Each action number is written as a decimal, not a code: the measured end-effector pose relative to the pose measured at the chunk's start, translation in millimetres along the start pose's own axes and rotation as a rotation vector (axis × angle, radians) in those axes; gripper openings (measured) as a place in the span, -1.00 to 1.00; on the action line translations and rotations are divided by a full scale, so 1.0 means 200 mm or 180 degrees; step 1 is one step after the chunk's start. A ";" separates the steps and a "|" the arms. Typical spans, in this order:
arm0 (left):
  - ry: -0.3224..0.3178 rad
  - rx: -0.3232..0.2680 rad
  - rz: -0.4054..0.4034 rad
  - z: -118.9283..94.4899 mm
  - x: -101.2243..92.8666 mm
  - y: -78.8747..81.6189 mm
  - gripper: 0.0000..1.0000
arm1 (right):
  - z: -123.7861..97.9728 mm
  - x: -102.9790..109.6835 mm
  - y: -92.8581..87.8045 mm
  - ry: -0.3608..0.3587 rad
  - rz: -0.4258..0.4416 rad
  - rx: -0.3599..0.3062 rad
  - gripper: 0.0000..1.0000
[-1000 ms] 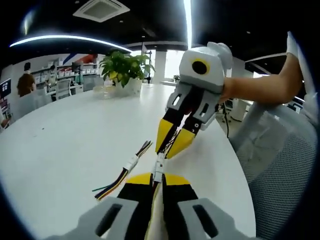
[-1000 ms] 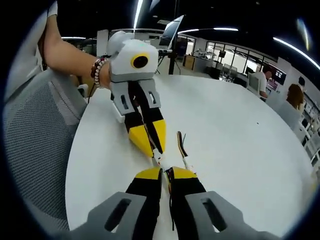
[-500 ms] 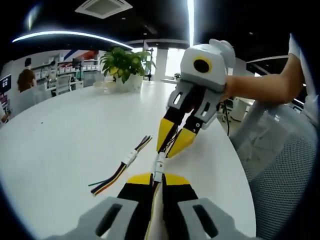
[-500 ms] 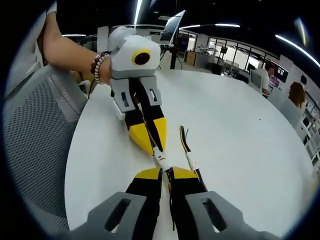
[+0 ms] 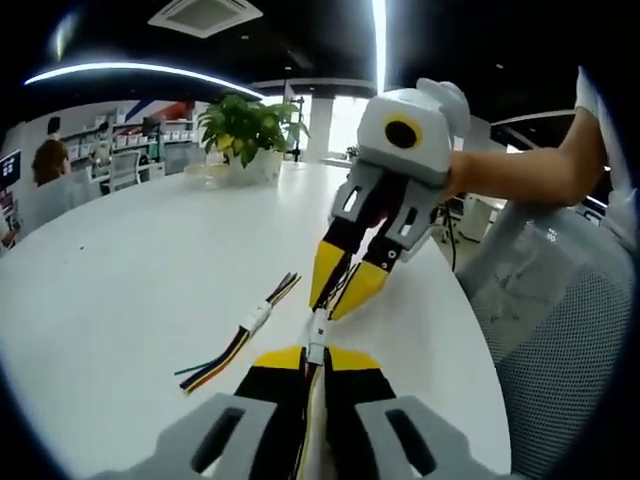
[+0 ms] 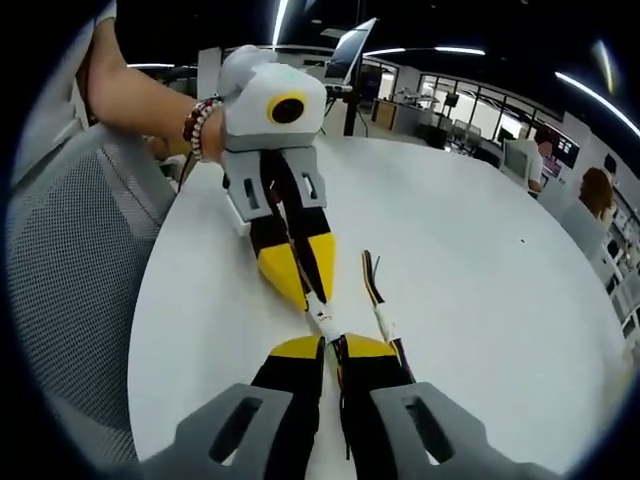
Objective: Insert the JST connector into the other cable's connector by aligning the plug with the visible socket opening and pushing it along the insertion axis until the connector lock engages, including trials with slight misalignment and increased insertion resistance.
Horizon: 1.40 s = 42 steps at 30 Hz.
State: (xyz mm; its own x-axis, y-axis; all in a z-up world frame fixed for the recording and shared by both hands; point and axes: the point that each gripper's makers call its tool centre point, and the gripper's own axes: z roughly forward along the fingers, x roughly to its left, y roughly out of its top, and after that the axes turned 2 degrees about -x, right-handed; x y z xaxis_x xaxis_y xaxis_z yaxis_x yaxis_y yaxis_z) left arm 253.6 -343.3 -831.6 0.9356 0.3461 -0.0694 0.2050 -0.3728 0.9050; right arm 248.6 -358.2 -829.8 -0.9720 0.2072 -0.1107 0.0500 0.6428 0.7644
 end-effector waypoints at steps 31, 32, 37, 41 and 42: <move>-0.0136 0.0273 0.0517 0.03 -0.07 -0.06 -1.00 | 0.05 0.05 -0.09 0.0129 -0.0112 0.0354 -0.93; -0.0130 0.0273 0.0521 0.03 -0.07 -0.06 -1.00 | 0.05 0.05 -0.09 0.0127 -0.0111 0.0354 -0.93; -0.0115 0.0266 0.0508 0.04 -0.06 -0.06 -1.00 | 0.05 0.05 -0.09 0.0110 -0.0061 0.0350 -0.93; -0.0107 0.0266 0.0481 0.04 -0.05 -0.06 -1.00 | 0.05 0.04 -0.09 0.0095 -0.0024 0.0359 -0.93; -0.0100 0.0267 0.0477 0.04 -0.05 -0.06 -1.00 | 0.05 0.04 -0.09 0.0090 -0.0020 0.0360 -0.93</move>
State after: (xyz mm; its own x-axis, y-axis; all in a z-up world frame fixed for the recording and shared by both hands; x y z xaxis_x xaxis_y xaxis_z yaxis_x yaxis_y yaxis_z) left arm 243.8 -348.6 -844.5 0.9658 0.2547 0.0494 0.0846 -0.4893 0.8680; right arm 241.8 -360.8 -850.6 -0.9784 0.1830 -0.0962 0.0678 0.7235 0.6870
